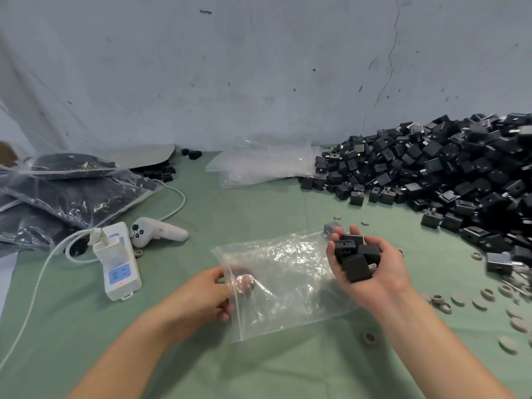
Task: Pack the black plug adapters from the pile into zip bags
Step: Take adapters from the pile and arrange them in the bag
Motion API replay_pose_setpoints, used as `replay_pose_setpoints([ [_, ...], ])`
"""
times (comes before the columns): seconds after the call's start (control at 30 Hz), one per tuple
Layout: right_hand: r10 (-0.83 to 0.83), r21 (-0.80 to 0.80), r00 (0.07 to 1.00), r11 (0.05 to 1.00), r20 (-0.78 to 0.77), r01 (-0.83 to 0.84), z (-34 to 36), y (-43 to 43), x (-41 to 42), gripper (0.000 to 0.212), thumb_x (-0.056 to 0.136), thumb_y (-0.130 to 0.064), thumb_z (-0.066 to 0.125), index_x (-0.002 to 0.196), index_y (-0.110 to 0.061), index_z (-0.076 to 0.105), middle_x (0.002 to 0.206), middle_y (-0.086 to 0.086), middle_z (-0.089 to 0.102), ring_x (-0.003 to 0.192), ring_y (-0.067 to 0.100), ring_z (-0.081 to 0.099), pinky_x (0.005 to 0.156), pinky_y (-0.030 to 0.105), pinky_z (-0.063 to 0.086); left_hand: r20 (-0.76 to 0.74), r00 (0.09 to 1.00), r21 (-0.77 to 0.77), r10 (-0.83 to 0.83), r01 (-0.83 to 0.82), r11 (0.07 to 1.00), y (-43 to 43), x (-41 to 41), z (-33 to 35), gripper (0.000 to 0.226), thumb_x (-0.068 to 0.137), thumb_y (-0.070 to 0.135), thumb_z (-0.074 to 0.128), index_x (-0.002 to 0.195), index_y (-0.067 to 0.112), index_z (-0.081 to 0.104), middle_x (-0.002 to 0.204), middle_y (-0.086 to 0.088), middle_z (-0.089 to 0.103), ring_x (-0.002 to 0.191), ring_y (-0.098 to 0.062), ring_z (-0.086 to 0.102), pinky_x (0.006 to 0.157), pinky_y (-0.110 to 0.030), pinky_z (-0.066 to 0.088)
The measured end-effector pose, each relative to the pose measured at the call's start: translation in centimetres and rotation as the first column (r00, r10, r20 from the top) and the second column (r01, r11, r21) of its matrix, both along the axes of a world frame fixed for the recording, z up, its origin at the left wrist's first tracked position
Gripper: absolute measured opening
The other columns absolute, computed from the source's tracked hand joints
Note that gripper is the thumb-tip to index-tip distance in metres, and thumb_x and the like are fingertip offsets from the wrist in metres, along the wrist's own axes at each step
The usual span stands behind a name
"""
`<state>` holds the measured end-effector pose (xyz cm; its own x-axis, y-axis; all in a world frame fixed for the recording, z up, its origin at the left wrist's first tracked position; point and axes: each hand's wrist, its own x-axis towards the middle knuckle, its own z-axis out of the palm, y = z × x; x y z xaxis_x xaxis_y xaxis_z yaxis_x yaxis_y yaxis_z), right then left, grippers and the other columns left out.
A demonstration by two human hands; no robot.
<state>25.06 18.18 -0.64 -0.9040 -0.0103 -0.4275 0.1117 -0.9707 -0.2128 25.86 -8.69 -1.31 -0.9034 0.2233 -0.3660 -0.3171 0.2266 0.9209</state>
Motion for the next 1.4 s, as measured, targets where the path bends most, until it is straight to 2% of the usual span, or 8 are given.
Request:
replay_pose_setpoints([
  [0.2, -0.032, 0.001, 0.999, 0.999, -0.005, 0.032, 0.2, 0.7, -0.1, 0.022, 0.090, -0.017, 0.049, 0.101, -0.015, 0.068, 0.102, 0.015, 0.074, 0.079, 0.030, 0.070, 0.067, 0.042, 0.062, 0.071, 0.997, 0.216, 0.021, -0.036, 0.976, -0.2, -0.3, 0.5, 0.036, 0.067, 0.018, 0.079, 0.100, 0.006, 0.078, 0.097, -0.006, 0.076, 0.078, -0.013, 0.071, 0.067, -0.020, 0.058],
  [0.4, -0.073, -0.016, 0.997, 0.997, 0.006, 0.073, 0.5, 1.8, -0.4, 0.023, 0.090, -0.018, 0.050, 0.101, -0.015, 0.070, 0.106, 0.014, 0.074, 0.085, 0.028, 0.070, 0.066, 0.041, 0.062, -0.247, 0.964, -0.188, 0.097, -0.146, 0.971, 0.6, -0.3, -0.3, 0.007, 0.092, 0.000, 0.064, 0.091, 0.001, 0.071, 0.066, -0.009, 0.066, 0.062, -0.027, 0.062, 0.069, -0.046, 0.057],
  [0.5, -0.081, -0.015, 0.997, 0.997, 0.005, 0.081, 0.5, 2.0, -0.4, 0.023, 0.090, -0.018, 0.050, 0.100, -0.015, 0.071, 0.103, 0.014, 0.074, 0.082, 0.029, 0.071, 0.065, 0.041, 0.062, -0.343, 0.937, -0.225, 0.069, -0.153, 0.962, 0.9, -0.2, -0.5, 0.005, 0.093, 0.017, 0.069, 0.096, 0.020, 0.071, 0.072, 0.001, 0.069, 0.055, -0.020, 0.062, 0.055, -0.029, 0.052],
  [0.67, -0.084, -0.006, 0.996, 0.996, 0.007, 0.084, 0.5, 2.0, -0.4, 0.024, 0.090, -0.017, 0.050, 0.100, -0.014, 0.071, 0.103, 0.014, 0.074, 0.082, 0.028, 0.070, 0.066, 0.041, 0.062, -0.668, 0.639, -0.614, -0.381, -0.184, 0.767, 0.1, 0.0, -0.9, 0.037, 0.090, 0.062, 0.055, 0.117, 0.041, 0.069, 0.116, 0.027, 0.061, 0.110, 0.003, 0.054, 0.096, -0.020, 0.038],
  [0.87, -0.081, 0.005, 0.997, 0.997, 0.000, 0.081, 0.4, 1.8, -0.3, 0.024, 0.090, -0.016, 0.049, 0.100, -0.014, 0.070, 0.103, 0.015, 0.074, 0.085, 0.028, 0.069, 0.066, 0.041, 0.062, -0.472, 0.620, -0.803, -0.626, -0.010, 0.596, 0.7, 0.4, -2.1, 0.070, 0.079, 0.088, 0.035, 0.139, 0.053, 0.043, 0.135, 0.026, 0.042, 0.131, 0.003, 0.028, 0.112, -0.021, 0.023],
  [1.07, -0.088, 0.001, 0.996, 0.996, -0.004, 0.088, 0.4, 1.8, -0.2, 0.022, 0.091, -0.016, 0.050, 0.102, -0.014, 0.069, 0.100, 0.016, 0.074, 0.084, 0.028, 0.069, 0.069, 0.041, 0.062, -0.372, 0.654, -0.777, -0.658, 0.169, 0.607, 2.3, 0.3, -2.1, 0.060, 0.068, 0.085, 0.060, 0.121, 0.068, 0.041, 0.117, 0.057, 0.013, 0.114, 0.033, 0.014, 0.092, 0.003, 0.016],
  [1.2, -0.096, 0.015, 0.995, 0.995, -0.001, 0.096, 0.2, 1.8, -0.3, 0.023, 0.091, -0.016, 0.050, 0.103, -0.014, 0.069, 0.103, 0.015, 0.074, 0.081, 0.029, 0.070, 0.067, 0.042, 0.062, -0.476, 0.599, -0.780, -0.644, 0.052, 0.624, 3.4, 0.1, -2.4, 0.041, 0.081, 0.077, 0.052, 0.097, 0.040, 0.056, 0.095, 0.025, 0.048, 0.097, 0.010, 0.045, 0.079, -0.011, 0.037],
  [1.4, -0.092, 0.027, 0.996, 0.995, 0.003, 0.092, 0.2, 2.0, -0.6, 0.022, 0.091, -0.017, 0.050, 0.100, -0.014, 0.070, 0.104, 0.014, 0.074, 0.083, 0.029, 0.070, 0.068, 0.042, 0.062, -0.700, 0.567, -0.677, -0.434, -0.333, 0.656, 4.4, -0.4, -2.1, 0.048, 0.091, 0.057, 0.047, 0.062, 0.019, 0.042, 0.046, 0.000, 0.039, 0.047, -0.012, 0.041, 0.046, -0.015, 0.023],
])
